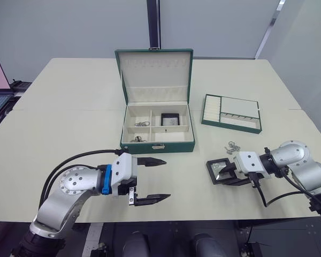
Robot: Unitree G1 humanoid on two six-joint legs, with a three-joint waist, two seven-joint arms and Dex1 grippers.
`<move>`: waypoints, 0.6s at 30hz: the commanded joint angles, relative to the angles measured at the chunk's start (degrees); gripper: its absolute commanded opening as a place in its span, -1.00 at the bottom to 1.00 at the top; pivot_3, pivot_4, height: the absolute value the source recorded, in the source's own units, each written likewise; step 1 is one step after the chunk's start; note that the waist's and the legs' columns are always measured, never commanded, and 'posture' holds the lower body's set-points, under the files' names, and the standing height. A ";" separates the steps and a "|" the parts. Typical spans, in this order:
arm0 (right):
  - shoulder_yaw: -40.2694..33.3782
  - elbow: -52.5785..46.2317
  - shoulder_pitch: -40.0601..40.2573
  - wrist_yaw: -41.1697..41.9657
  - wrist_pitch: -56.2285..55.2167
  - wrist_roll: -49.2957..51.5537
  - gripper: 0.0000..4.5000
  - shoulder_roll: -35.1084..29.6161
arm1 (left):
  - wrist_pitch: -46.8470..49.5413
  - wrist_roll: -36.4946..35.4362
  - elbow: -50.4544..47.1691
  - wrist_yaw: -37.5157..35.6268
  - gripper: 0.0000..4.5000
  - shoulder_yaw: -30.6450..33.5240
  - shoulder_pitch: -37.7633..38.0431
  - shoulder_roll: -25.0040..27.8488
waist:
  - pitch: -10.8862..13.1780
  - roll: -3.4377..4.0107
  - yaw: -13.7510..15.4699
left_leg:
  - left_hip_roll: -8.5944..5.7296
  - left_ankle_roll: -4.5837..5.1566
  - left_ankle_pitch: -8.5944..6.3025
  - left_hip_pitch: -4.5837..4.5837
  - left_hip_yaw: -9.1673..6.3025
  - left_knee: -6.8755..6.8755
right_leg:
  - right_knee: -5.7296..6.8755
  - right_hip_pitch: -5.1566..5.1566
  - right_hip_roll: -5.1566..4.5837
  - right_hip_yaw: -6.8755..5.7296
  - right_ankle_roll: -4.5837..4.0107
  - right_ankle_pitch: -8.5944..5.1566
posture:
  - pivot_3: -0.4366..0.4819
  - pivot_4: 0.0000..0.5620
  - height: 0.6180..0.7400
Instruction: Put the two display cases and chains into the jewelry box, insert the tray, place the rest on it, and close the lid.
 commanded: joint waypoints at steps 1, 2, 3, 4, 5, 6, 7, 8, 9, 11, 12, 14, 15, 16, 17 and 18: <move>-0.78 -0.15 0.23 0.08 -1.05 0.41 -0.46 0.08 | -0.59 0.05 -1.47 -0.32 1.00 -0.32 -0.04 -0.03 | 0.00 0.00 0.00 | 0.00 0.00 0.00 0.00 0.00 0.00 | 0.00 0.00 0.00 0.00 0.00 0.00 | -0.05 -0.47 1.00; -0.82 -0.07 0.27 0.03 -1.20 0.39 -0.59 0.11 | -0.58 0.06 -1.44 -0.32 1.00 -0.33 -0.09 -0.02 | 0.00 0.00 0.00 | 0.00 0.00 0.00 0.00 0.00 0.00 | 0.00 0.00 0.00 0.00 0.00 0.00 | -0.05 -0.47 1.00; -0.86 -0.05 0.33 0.04 -1.26 0.39 -0.67 0.09 | -0.58 0.08 -1.41 -0.31 1.00 -0.34 -0.13 -0.03 | 0.00 0.00 0.00 | 0.00 0.00 0.00 0.00 0.00 0.00 | 0.00 0.00 0.00 0.00 0.00 0.00 | -0.05 -0.47 1.00; -0.92 -0.14 0.45 0.04 -1.25 0.46 -0.77 0.08 | -0.55 0.11 -1.37 -0.27 1.00 -0.37 -0.22 -0.07 | 0.00 0.00 0.00 | 0.00 0.00 0.00 0.00 0.00 0.00 | 0.00 0.00 0.00 0.00 0.00 0.00 | -0.05 -0.47 1.00; -1.01 -0.43 0.69 0.19 -0.88 0.77 -0.88 -0.01 | -0.53 0.16 -1.33 -0.21 1.00 -0.41 -0.26 -0.11 | 0.00 0.00 0.00 | 0.00 0.00 0.00 0.00 0.00 0.00 | 0.00 0.00 0.00 0.00 0.00 0.00 | -0.05 -0.47 1.00; -1.07 -0.65 0.87 0.31 -0.61 0.99 -0.98 -0.08 | -0.51 0.19 -1.30 -0.16 1.00 -0.43 -0.29 -0.13 | 0.00 0.00 0.00 | 0.00 0.00 0.00 0.00 0.00 0.00 | 0.00 0.00 0.00 0.00 0.00 0.00 | -0.05 -0.47 1.00; -1.25 -0.99 1.07 0.41 -0.38 1.28 -0.99 -0.23 | -0.52 0.28 -1.33 -0.11 1.00 -0.51 -0.14 -0.13 | 0.00 0.00 0.00 | 0.00 0.00 0.00 0.00 0.00 0.00 | 0.00 0.01 0.00 0.00 0.00 0.00 | -0.05 -0.47 1.00; -1.40 -1.27 1.19 0.50 -0.20 1.50 -0.99 -0.36 | -0.53 0.36 -1.37 -0.09 1.00 -0.57 0.01 -0.12 | 0.00 0.00 0.00 | 0.00 0.00 0.00 0.00 0.00 0.00 | 0.00 0.01 0.00 0.00 0.00 0.00 | -0.05 -0.47 1.00; -1.51 -1.50 1.14 0.58 0.02 1.72 -0.99 -0.46 | -0.51 0.38 -1.32 -0.10 1.00 -0.58 0.08 -0.09 | 0.00 0.00 0.00 | 0.00 0.00 0.00 0.00 0.00 0.00 | 0.00 0.01 0.00 0.00 0.00 0.00 | -0.05 -0.47 1.00; -1.91 -2.31 0.72 0.91 1.14 2.59 -0.99 -0.66 | -0.37 0.30 -1.18 0.02 1.00 -0.50 0.11 -0.10 | 0.00 0.00 -0.01 | 0.00 0.00 0.00 0.00 0.00 0.00 | 0.01 0.01 0.00 0.00 0.00 0.00 | -0.05 -0.47 1.00; -2.20 -2.93 0.36 1.17 2.06 3.27 -0.99 -0.79 | -0.30 0.23 -1.07 0.15 1.00 -0.41 0.09 -0.16 | 0.00 0.00 -0.01 | 0.00 0.00 0.00 0.00 0.00 0.01 | 0.01 0.01 0.00 0.00 0.00 0.00 | -0.05 -0.47 1.00; -2.94 -4.60 -0.46 1.75 4.91 5.16 -0.99 -1.11 | -0.14 0.04 -0.78 0.55 1.00 -0.15 -0.12 -0.39 | 0.00 0.00 -0.01 | 0.00 0.00 0.00 0.01 0.00 0.00 | 0.02 0.01 0.00 0.00 0.00 0.00 | -0.05 -0.47 1.00; -3.33 -5.68 -1.10 2.13 6.54 6.03 -0.99 -1.46 | -0.12 0.01 -0.64 0.87 1.00 0.04 -0.26 -0.58 | 0.00 0.00 -0.01 | 0.00 0.00 0.00 0.00 0.00 0.00 | 0.02 0.01 0.00 0.00 0.00 0.00 | -0.05 -0.47 1.00; -3.79 -6.93 -1.83 2.50 8.57 7.20 -0.99 -1.81 | -0.07 -0.04 -0.53 1.22 1.00 0.27 -0.40 -0.76 | 0.00 0.01 -0.02 | 0.00 0.00 0.00 0.00 -0.01 0.01 | 0.02 0.01 0.00 0.01 0.00 0.00 | -0.05 -0.47 1.00; -4.37 -8.43 -2.98 2.89 11.18 8.85 -0.99 -2.16 | 0.13 -0.18 -0.40 1.72 1.00 0.72 -0.69 -0.92 | 0.01 0.01 -0.01 | 0.00 0.00 0.00 0.00 0.00 0.01 | 0.03 0.01 0.00 0.01 0.00 0.00 | -0.05 -0.47 1.00; -5.01 -9.99 -4.60 3.30 14.24 10.81 -0.99 -2.42 | 0.61 -0.70 -0.30 2.40 1.00 1.57 -1.06 -1.10 | 0.01 0.02 -0.03 | 0.00 0.00 0.00 0.00 -0.01 0.01 | 0.04 0.01 0.00 -0.01 0.00 0.00 | -0.05 -0.47 1.00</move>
